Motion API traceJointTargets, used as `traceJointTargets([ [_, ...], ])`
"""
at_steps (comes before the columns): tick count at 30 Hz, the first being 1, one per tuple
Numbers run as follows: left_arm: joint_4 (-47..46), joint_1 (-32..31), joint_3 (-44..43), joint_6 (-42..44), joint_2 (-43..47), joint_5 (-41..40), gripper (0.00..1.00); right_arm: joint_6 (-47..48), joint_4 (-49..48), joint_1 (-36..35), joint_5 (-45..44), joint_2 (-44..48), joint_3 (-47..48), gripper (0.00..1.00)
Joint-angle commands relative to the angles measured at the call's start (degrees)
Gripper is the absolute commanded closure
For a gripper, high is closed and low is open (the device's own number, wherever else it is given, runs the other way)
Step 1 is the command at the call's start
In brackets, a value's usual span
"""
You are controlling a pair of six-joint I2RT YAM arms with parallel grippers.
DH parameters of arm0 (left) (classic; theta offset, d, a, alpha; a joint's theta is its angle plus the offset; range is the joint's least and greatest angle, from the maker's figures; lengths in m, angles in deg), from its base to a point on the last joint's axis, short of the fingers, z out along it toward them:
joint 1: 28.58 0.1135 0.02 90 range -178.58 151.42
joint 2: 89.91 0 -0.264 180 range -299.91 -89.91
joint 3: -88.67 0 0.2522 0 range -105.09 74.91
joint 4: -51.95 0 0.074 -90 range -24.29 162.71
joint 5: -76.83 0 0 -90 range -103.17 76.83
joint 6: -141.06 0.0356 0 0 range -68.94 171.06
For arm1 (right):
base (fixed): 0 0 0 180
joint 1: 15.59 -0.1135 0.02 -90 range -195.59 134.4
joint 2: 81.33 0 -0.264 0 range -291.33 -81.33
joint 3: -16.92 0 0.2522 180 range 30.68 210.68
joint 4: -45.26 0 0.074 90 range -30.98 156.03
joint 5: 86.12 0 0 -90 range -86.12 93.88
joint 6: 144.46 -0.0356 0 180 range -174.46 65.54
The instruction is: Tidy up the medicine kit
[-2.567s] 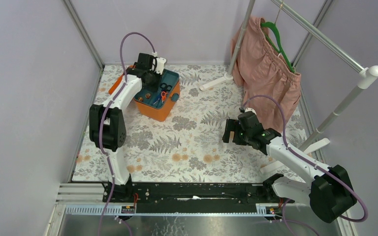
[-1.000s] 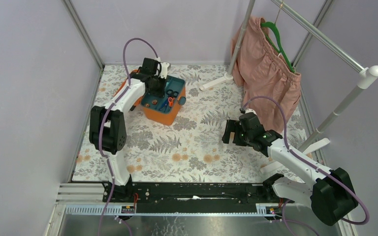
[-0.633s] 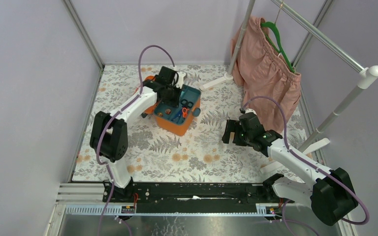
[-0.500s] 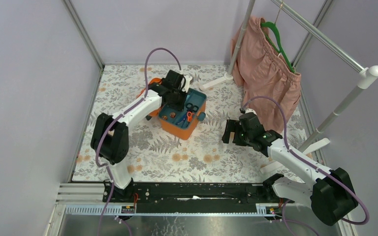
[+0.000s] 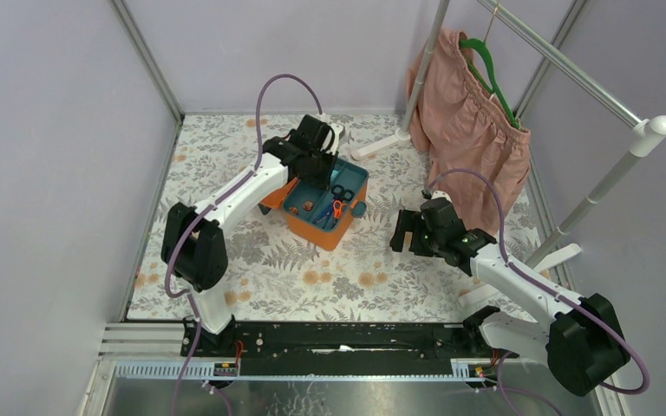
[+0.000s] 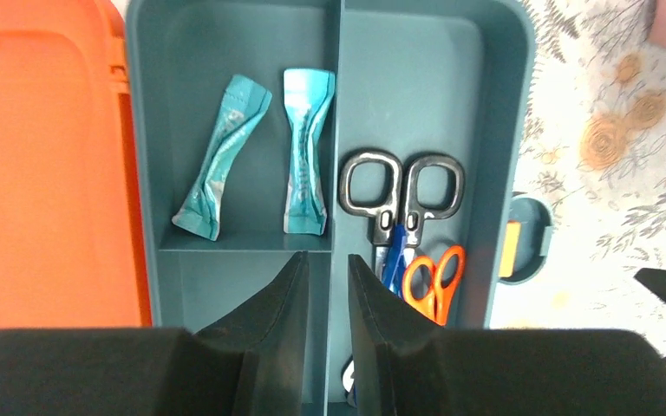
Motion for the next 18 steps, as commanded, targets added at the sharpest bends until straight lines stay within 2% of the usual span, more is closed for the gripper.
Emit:
traceJointTargets([
  [1, 2.82, -0.22, -4.86, -0.20, 1.42, -1.41, 0.69, -0.50, -1.12, 0.21, 0.20, -0.04, 0.35, 0.00],
  [8, -0.46, 2.50, -5.19, -0.74, 6.50, -0.10, 0.59, -1.04, -1.11, 0.25, -0.14, 0.39, 0.42, 0.00],
  [11, -5.05, 8.22, -1.71, -3.22, 9.91, 4.02, 0.57, -1.74, -1.28, 0.23, -0.63, 1.56, 0.66, 0.00],
  [14, -11.43, 16.73, 3.85, -7.37, 12.99, 8.13, 0.55, -2.38, -0.86, 0.22, -0.49, 2.11, 1.70, 0.00],
  [18, -18.62, 25.56, 9.68, -14.20, 16.20, 9.78, 0.51, -3.98, -1.72, 0.29, 1.68, 1.95, 3.34, 0.00],
])
